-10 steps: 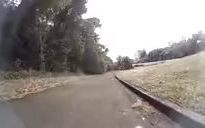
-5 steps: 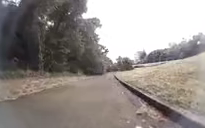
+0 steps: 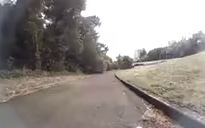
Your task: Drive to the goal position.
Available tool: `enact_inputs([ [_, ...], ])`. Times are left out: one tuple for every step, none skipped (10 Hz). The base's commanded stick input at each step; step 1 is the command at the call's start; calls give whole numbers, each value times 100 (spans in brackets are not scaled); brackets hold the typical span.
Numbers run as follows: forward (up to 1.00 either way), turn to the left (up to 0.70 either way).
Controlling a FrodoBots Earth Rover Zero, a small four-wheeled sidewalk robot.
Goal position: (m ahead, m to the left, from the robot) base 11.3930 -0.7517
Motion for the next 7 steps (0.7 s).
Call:
enact_inputs([
  [45, 0],
  [45, 0],
  [45, 0],
  [45, 0],
  [45, 0],
  [45, 0],
  [45, 0],
])
